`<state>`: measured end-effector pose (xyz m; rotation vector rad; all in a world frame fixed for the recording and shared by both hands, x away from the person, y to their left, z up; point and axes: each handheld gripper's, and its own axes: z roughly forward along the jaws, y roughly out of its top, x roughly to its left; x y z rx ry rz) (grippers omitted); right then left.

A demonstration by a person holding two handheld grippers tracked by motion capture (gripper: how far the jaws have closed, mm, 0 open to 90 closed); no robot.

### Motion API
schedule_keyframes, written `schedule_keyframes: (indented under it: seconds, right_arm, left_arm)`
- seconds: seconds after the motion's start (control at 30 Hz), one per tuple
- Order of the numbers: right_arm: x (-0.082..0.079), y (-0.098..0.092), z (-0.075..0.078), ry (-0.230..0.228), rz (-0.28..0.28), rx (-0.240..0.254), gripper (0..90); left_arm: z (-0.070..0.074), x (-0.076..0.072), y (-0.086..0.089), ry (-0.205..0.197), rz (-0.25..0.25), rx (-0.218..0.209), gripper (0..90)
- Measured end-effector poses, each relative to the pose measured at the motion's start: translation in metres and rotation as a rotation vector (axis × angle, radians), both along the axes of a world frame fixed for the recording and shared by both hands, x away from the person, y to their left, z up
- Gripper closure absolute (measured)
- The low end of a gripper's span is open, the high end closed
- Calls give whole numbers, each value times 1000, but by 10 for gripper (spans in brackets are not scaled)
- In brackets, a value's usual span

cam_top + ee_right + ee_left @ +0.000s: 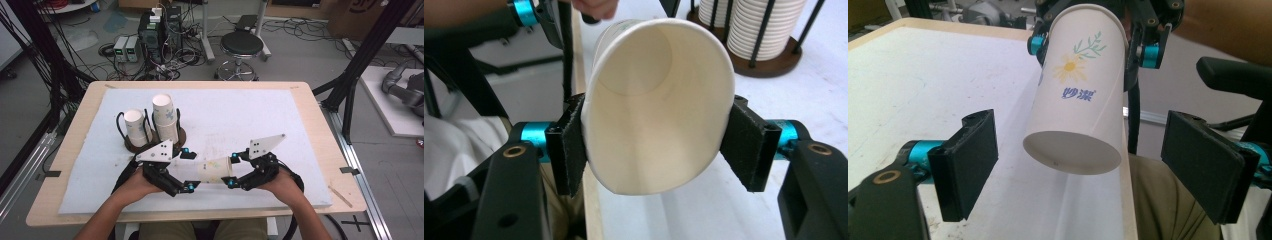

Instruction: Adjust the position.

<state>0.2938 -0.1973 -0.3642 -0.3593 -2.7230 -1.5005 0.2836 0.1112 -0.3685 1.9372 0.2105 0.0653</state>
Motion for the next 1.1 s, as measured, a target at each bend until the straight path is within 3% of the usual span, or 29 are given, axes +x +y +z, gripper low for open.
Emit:
schedule_keyframes:
  seconds: [0.1, 0.37, 0.4, 0.5, 1.1]
  right_arm:
    - [1, 3, 8, -22, 5, -69, 348]
    - [3, 12, 24, -55, 27, -176, 347]
    - [3, 16, 28, -66, 33, -226, 345]
    - [4, 21, 32, -72, 44, -275, 343]
    - [6, 56, 51, -117, 132, -493, 340]
  left_arm:
    - [2, 1, -3, 4, -4, 28, 151]
    - [4, 2, -9, -11, -14, 90, 154]
    - [4, 2, -10, -15, -15, 103, 157]
    - [5, 2, -13, -16, -17, 122, 159]
    - [3, 6, -27, -9, -54, 229, 181]
